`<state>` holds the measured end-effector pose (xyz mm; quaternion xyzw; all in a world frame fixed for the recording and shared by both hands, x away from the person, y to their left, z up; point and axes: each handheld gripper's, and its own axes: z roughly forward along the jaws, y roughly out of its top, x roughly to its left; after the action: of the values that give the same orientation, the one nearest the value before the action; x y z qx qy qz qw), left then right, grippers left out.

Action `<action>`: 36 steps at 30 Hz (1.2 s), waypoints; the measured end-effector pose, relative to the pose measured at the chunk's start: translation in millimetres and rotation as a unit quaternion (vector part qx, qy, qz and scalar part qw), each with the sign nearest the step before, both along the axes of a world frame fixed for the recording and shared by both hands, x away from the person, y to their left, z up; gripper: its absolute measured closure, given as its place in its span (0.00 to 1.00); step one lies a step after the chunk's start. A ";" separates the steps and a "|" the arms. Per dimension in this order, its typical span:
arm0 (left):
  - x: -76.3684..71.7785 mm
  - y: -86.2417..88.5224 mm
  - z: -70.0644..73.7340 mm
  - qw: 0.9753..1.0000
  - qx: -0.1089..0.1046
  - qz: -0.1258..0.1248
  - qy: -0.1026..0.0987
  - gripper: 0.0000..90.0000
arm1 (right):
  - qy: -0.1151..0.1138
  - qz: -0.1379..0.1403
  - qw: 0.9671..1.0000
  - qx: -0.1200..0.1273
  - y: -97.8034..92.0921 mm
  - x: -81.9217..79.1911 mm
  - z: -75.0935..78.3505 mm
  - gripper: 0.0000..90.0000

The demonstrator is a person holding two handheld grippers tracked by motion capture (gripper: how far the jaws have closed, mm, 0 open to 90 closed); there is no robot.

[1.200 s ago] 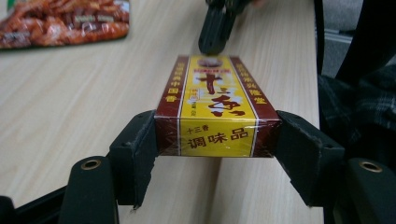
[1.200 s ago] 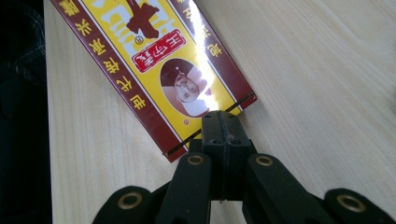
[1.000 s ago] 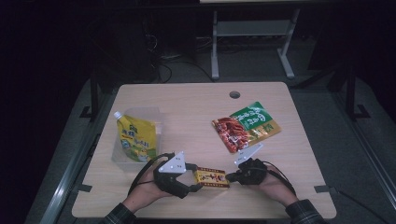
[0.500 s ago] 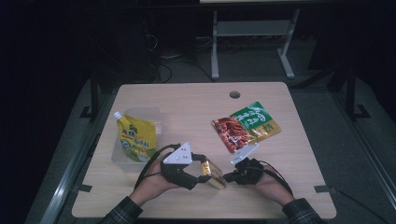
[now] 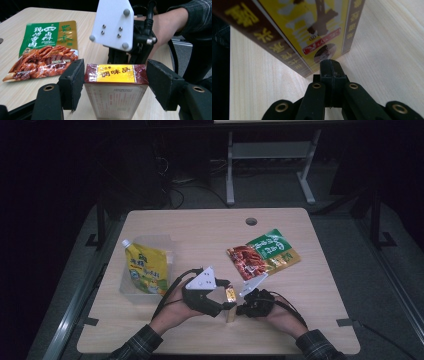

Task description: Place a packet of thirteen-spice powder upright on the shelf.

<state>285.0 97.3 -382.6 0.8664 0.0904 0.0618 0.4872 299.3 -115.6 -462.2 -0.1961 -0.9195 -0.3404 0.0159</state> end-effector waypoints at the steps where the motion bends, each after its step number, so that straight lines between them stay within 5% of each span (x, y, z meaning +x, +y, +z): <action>1: -0.3 -0.4 0.0 1.000 0.000 0.001 0.001 0.35 | 0.000 0.000 1.000 0.000 -0.2 -0.1 0.0 1.00; 25: -4.9 13.6 6.3 1.000 -0.010 0.007 0.007 0.30 | -0.001 -0.030 0.999 0.012 -13.5 -3.2 7.5 1.00; 36: -14.8 50.4 4.3 0.999 -0.003 0.037 0.022 0.29 | 0.012 -0.035 0.999 0.022 -25.6 -27.5 13.0 1.00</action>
<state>270.2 147.6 -378.3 0.8623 0.1332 0.0603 0.4849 271.9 -141.2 -449.2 -0.2317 -0.9041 -0.3586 0.0194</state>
